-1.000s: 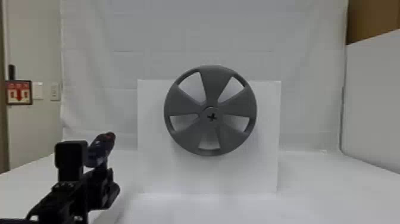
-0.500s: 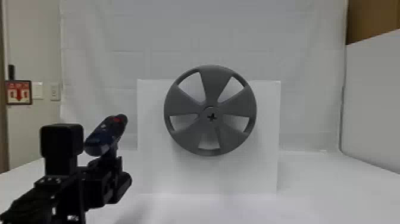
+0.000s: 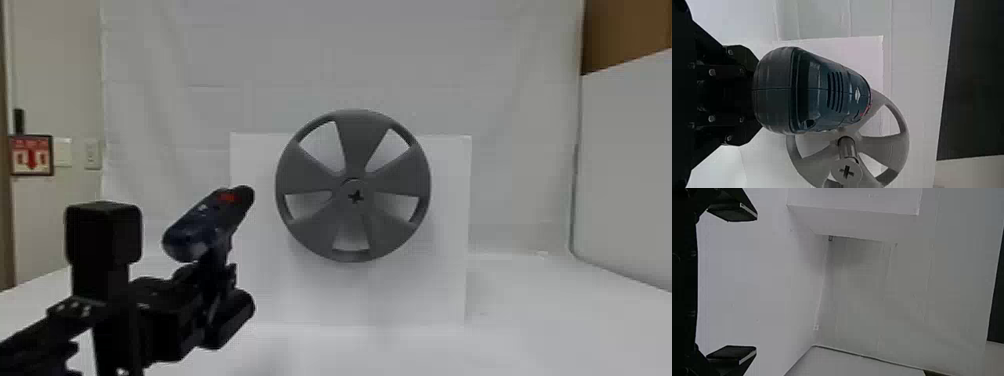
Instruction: Grasp the drill and bring into the middle of wheel
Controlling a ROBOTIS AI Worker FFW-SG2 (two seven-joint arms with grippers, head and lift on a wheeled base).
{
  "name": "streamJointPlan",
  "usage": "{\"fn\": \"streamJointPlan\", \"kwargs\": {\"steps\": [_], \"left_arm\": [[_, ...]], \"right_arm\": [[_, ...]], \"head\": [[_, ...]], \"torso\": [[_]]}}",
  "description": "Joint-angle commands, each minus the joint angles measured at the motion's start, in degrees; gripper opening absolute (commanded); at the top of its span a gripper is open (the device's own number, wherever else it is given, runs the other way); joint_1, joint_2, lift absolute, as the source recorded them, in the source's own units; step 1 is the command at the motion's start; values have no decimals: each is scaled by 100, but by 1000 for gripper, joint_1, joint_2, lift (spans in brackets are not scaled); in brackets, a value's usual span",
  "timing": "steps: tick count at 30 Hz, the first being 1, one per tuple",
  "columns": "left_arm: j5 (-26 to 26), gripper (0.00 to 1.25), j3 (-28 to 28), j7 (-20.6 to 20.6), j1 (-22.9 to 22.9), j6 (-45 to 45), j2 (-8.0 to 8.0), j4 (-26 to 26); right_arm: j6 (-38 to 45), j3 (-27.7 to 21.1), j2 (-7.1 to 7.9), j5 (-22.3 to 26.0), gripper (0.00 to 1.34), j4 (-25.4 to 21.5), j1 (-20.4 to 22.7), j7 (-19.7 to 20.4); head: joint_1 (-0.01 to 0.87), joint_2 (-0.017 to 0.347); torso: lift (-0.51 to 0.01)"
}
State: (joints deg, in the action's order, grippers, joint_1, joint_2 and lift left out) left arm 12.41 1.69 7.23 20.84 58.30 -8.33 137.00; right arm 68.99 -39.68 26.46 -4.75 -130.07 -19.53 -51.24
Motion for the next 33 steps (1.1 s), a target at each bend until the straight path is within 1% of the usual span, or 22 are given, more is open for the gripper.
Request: {"fn": "streamJointPlan", "kwargs": {"steps": [1, 6, 11, 13, 28, 33], "left_arm": [[60, 26, 104, 24, 51, 32, -11, 2], [183, 26, 341, 50, 148, 32, -29, -7], [209, 26, 535, 253, 280, 32, -55, -33], [306, 26, 596, 261, 306, 32, -55, -86], [1044, 26, 746, 411, 579, 6, -37, -675], [1071, 26, 833, 419, 675, -91, 24, -868]], "right_arm": [[0, -66, 0, -26, 1227, -1, 2, -9], [0, -83, 0, -79, 1227, -1, -7, -9], [0, -83, -9, -132, 1227, -1, -42, -9], [18, -83, -9, -140, 1227, -1, -42, -9], [97, 49, -9, -246, 1227, -1, -60, -9], [114, 66, 0, -264, 1227, -1, -60, -9]], "head": [[54, 31], [54, 31], [54, 31], [54, 31], [54, 31], [54, 31]], "torso": [[-403], [-403], [-403], [-403], [-403], [-403]]}}
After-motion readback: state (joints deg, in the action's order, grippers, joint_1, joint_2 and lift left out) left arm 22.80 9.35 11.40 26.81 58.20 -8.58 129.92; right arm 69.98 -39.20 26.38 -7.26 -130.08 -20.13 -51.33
